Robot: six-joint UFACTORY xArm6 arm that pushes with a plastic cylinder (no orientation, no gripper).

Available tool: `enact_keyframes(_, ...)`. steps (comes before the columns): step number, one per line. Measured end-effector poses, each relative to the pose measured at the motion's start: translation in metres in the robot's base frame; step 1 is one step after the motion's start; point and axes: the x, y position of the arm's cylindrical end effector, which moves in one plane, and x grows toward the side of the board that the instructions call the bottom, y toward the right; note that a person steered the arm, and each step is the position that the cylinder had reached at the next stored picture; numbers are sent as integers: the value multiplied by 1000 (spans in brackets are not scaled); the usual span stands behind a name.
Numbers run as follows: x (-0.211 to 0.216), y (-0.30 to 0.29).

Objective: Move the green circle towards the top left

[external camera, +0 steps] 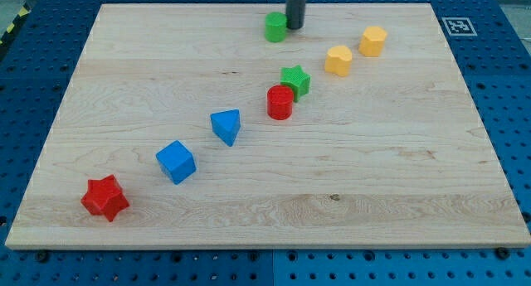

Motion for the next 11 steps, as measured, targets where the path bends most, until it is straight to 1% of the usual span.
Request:
enact_keyframes(1,0,-30)
enact_keyframes(2,1,-36)
enact_keyframes(3,1,-11)
enact_keyframes(4,12,-8)
enact_keyframes(5,34,-18)
enact_keyframes(6,37,-44)
enact_keyframes(7,25,-58)
enact_keyframes(9,11,-48)
enact_keyframes(11,11,-95)
